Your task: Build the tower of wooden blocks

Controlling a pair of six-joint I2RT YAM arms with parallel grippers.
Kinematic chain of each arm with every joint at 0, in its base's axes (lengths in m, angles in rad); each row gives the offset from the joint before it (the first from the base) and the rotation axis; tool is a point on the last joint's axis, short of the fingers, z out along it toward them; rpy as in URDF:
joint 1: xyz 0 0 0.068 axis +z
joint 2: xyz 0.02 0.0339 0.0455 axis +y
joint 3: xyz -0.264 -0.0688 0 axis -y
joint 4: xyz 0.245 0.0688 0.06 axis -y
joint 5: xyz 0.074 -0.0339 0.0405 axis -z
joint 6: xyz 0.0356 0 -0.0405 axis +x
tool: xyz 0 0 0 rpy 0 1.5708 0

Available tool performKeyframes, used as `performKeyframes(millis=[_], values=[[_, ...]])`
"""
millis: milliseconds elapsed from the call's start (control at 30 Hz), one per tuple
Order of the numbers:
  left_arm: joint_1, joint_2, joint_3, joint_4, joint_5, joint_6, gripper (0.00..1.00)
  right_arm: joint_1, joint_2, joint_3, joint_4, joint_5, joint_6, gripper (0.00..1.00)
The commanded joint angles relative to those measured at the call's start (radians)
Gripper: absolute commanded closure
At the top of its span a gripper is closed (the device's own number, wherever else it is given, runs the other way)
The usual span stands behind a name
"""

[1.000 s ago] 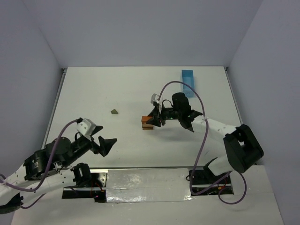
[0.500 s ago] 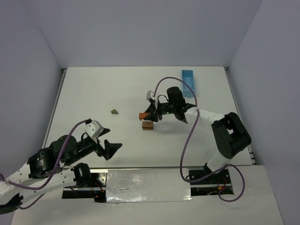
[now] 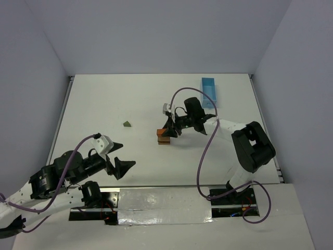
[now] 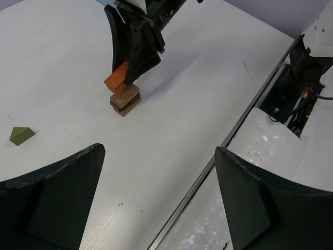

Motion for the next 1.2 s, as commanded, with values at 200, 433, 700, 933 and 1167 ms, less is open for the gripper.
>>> performKeyframes(millis=[200, 433, 700, 933, 1167], values=[[0.004, -0.026, -0.008, 0.054, 0.033, 0.017, 0.01, -0.004, 0.028, 0.020, 0.010, 0.006, -0.019, 0.76], [0.004, -0.033, -0.011, 0.059, 0.042, 0.017, 0.00, -0.004, 0.028, 0.020, 0.009, 0.003, -0.016, 0.72], [0.004, -0.035, -0.013, 0.061, 0.053, 0.018, 0.00, -0.004, 0.055, 0.043, -0.022, 0.012, -0.028, 0.69], [0.004, -0.033, -0.013, 0.065, 0.065, 0.020, 0.00, -0.004, 0.054, 0.042, -0.013, 0.012, -0.025, 0.68], [0.004, -0.030, -0.011, 0.065, 0.070, 0.021, 0.01, -0.004, 0.060, 0.046, -0.017, 0.015, -0.027, 0.62]])
